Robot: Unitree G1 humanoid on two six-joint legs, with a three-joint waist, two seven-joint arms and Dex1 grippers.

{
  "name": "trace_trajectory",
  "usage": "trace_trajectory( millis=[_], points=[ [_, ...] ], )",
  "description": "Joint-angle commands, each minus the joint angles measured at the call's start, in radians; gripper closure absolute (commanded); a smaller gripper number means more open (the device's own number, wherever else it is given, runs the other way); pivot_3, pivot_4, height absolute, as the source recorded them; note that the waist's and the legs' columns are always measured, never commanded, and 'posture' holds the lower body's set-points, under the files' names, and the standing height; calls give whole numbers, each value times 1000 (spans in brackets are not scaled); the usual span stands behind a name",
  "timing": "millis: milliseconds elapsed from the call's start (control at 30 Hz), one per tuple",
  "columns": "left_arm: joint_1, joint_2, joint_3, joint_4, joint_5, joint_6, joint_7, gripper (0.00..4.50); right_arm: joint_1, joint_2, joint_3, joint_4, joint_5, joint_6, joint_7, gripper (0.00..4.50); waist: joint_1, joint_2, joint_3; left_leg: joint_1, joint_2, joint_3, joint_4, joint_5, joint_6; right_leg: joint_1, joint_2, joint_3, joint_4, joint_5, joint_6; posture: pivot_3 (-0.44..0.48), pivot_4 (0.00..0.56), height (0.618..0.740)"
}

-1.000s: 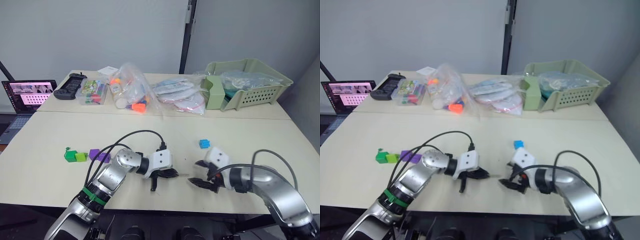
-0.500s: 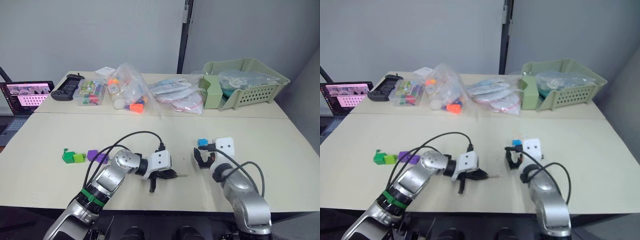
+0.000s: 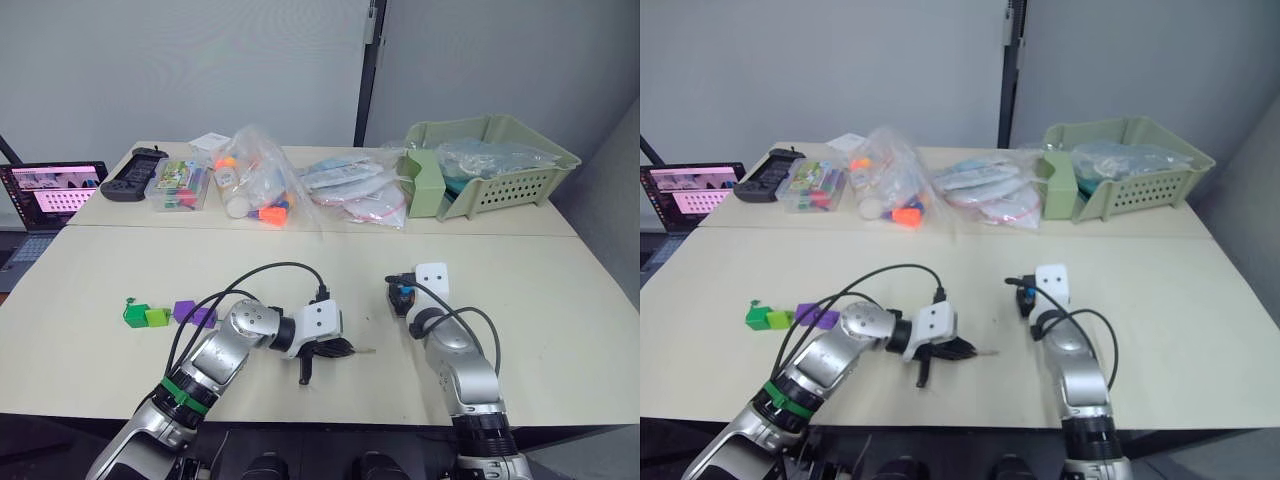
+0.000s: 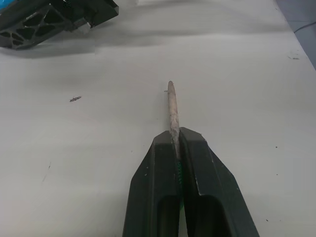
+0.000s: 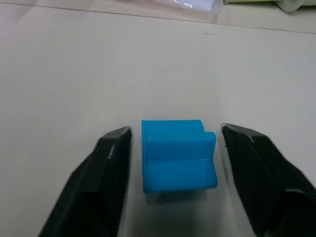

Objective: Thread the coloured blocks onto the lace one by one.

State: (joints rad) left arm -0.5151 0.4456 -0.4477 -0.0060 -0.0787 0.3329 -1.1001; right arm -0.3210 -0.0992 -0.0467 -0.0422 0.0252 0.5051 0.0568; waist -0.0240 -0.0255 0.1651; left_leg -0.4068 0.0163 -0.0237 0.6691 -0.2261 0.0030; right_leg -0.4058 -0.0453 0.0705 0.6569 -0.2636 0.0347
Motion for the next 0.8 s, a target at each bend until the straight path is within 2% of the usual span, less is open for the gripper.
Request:
trace_trajectory(
  millis=[33,67,100,333,467,633,800],
  points=[
    [-9,-2,17,-31,-6,-2,7,4500,12,8,1,-65,19,-32,10,2929,-1,0,0,0,0,0,0,0,0,0,0,0,0,0,0,0,150,740],
    [-9,-2,17,-29,-7,-2,7,4500,16,10,0,-74,20,-29,13,3265,-1,0,0,0,0,0,0,0,0,0,0,0,0,0,0,0,150,740],
    [-10,-2,17,-28,-7,-2,6,4500,25,16,-3,-95,27,-22,14,3309,-1,0,0,0,0,0,0,0,0,0,0,0,0,0,0,0,150,740],
    [-2,3,17,-32,-13,-2,-2,4500,179,55,62,-416,21,104,-26,3309,-1,0,0,0,0,-1,-1,0,0,0,0,0,0,0,0,0,150,740],
    [-7,4,18,-24,-14,-7,-8,4500,368,66,194,-647,-4,223,-58,3309,2,0,0,0,0,-1,-1,0,0,-1,0,-1,0,0,0,0,150,740],
    [-10,7,19,-20,-13,-11,-15,4500,520,105,264,-696,-10,274,-99,3309,2,0,0,1,1,-1,-1,0,0,0,0,0,-2,-1,0,0,150,740],
    [-12,9,19,-20,-13,-12,-18,4500,539,137,279,-664,-9,281,-122,3309,2,0,0,1,1,0,-1,0,0,0,0,0,-3,-2,1,0,150,740]
  ],
)
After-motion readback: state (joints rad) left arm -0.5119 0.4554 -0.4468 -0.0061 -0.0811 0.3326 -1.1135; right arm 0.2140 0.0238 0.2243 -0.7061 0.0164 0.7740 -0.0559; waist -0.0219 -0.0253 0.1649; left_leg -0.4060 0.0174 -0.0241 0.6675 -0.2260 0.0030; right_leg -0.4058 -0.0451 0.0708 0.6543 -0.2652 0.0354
